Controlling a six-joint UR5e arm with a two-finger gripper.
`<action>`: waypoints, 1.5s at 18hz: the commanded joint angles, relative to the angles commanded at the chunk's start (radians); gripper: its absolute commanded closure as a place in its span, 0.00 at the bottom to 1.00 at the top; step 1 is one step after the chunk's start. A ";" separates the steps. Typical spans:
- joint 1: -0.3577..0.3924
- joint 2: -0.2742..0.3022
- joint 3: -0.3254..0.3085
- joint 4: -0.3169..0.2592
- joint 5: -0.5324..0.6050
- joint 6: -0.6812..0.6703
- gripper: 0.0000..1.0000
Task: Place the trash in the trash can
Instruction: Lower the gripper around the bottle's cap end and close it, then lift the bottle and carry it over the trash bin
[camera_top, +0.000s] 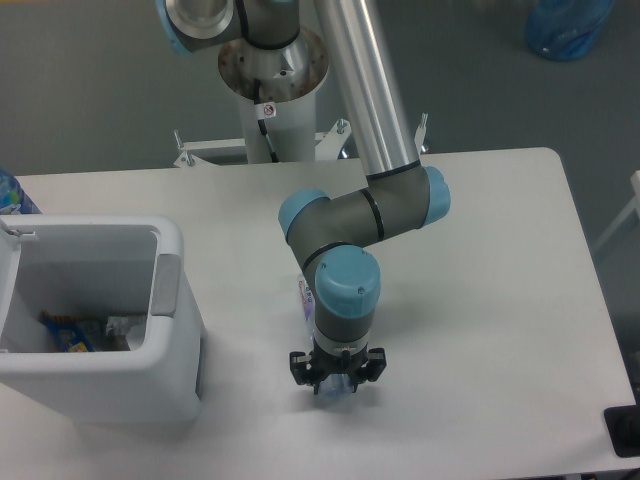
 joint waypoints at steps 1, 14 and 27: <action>0.002 0.005 0.003 0.000 -0.005 0.000 0.55; 0.032 0.158 0.100 0.002 -0.152 -0.003 0.63; 0.104 0.224 0.371 0.031 -0.434 -0.184 0.63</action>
